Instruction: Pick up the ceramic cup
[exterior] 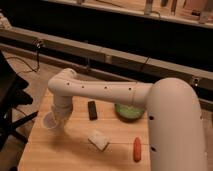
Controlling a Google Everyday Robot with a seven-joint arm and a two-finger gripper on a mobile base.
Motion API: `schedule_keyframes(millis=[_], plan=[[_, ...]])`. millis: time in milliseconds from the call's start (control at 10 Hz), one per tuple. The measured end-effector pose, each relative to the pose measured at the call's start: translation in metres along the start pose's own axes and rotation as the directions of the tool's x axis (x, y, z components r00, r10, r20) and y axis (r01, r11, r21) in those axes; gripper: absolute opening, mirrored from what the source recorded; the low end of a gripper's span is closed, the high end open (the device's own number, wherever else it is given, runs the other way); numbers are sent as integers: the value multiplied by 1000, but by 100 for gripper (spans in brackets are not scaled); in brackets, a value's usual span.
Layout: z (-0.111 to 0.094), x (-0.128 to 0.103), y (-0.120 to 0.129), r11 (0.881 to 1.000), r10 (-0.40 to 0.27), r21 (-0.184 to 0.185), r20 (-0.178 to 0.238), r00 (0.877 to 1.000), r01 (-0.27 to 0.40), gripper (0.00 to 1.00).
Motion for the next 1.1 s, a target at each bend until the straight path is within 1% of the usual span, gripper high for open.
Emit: schedule_keyframes(millis=[300, 700, 900, 1100], plan=[[-13, 3, -5, 999, -7, 32, -8, 1000, 7, 0], [-27, 6, 1, 1000, -6, 25, -14, 1000, 6, 0], [-34, 6, -4, 999, -9, 34, -15, 1000, 10, 0], [-38, 7, -4, 999, -9, 34, -18, 1000, 9, 0]])
